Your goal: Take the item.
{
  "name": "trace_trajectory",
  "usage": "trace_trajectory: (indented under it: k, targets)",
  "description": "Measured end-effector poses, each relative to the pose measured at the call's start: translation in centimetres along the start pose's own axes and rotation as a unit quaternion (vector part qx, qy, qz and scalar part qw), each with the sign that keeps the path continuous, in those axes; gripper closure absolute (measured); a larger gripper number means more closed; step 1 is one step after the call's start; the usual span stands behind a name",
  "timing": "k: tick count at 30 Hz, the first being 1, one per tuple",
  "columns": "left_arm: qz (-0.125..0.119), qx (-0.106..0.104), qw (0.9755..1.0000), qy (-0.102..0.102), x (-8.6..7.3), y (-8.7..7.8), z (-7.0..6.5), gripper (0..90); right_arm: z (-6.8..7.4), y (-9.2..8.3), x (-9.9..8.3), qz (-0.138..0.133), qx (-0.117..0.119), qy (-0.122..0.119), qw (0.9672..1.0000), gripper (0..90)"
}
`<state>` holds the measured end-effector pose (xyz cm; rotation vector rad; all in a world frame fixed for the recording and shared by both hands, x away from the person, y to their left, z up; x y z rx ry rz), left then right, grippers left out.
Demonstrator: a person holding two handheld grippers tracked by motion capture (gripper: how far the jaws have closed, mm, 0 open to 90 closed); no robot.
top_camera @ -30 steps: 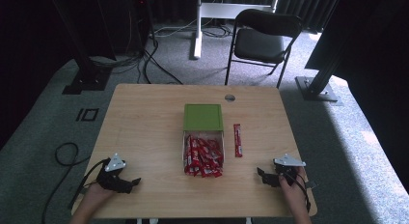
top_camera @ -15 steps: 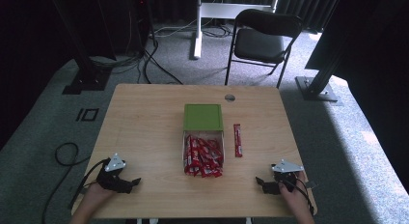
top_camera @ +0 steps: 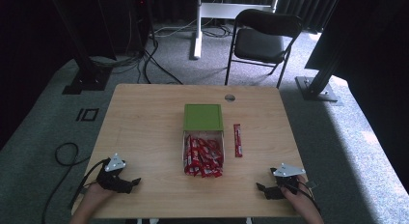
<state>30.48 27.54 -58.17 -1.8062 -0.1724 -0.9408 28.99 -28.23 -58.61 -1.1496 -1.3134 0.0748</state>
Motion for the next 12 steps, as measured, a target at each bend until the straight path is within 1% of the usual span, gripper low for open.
trace_trajectory:
  k: [4,12]
  targets:
    - [0.001,0.0,1.0,0.0,0.0,-0.01,-0.01,1.4,0.11,0.01,0.03,-0.002,0.007,-0.006,1.0,11.7]
    - [0.001,0.0,1.0,0.0,0.0,-0.01,0.0,1.5,0.14,0.0,0.04,-0.002,0.008,-0.009,0.9999,11.7]
Point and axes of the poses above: each handheld gripper's, and its own axes: y roughly forward along the jaws, x roughly out of its top, z roughly to its left, the point moved 4 cm from there along y, roughly forward along the jaws, and after that the axes turned 14 degrees about -y, right-handed, at the moved point
